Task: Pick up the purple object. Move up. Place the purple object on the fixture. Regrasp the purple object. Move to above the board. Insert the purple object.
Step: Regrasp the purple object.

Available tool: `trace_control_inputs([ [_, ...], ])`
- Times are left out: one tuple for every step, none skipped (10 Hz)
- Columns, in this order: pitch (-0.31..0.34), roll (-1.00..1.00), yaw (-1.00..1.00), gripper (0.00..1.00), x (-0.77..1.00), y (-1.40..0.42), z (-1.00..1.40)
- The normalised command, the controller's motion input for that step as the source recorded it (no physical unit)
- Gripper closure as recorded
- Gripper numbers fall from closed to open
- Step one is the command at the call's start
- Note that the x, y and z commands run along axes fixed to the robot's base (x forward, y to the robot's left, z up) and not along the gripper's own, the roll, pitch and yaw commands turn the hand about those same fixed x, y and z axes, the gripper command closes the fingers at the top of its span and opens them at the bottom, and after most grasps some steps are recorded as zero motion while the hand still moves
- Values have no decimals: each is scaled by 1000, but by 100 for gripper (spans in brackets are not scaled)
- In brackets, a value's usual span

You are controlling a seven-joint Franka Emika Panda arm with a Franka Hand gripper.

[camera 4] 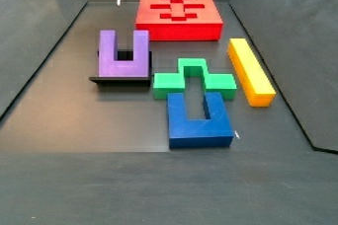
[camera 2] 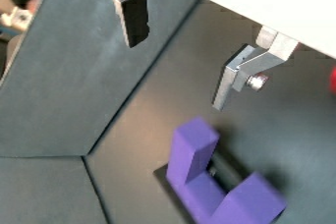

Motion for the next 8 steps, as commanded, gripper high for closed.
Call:
trace_control_inputs([
  [397,477,-329,0,-166,394,-320],
  [369,357,-263,0,-303,440,-340],
  [266,146,-137,0,-337,391,-209],
  [126,0,0,0,-189,254,-123],
  [131,0,0,0,0,146,-177],
  [120,0,0,0,0,117,-260],
  [191,37,0,0,74,97,-260],
  [180,77,0,0,89,9,-286],
])
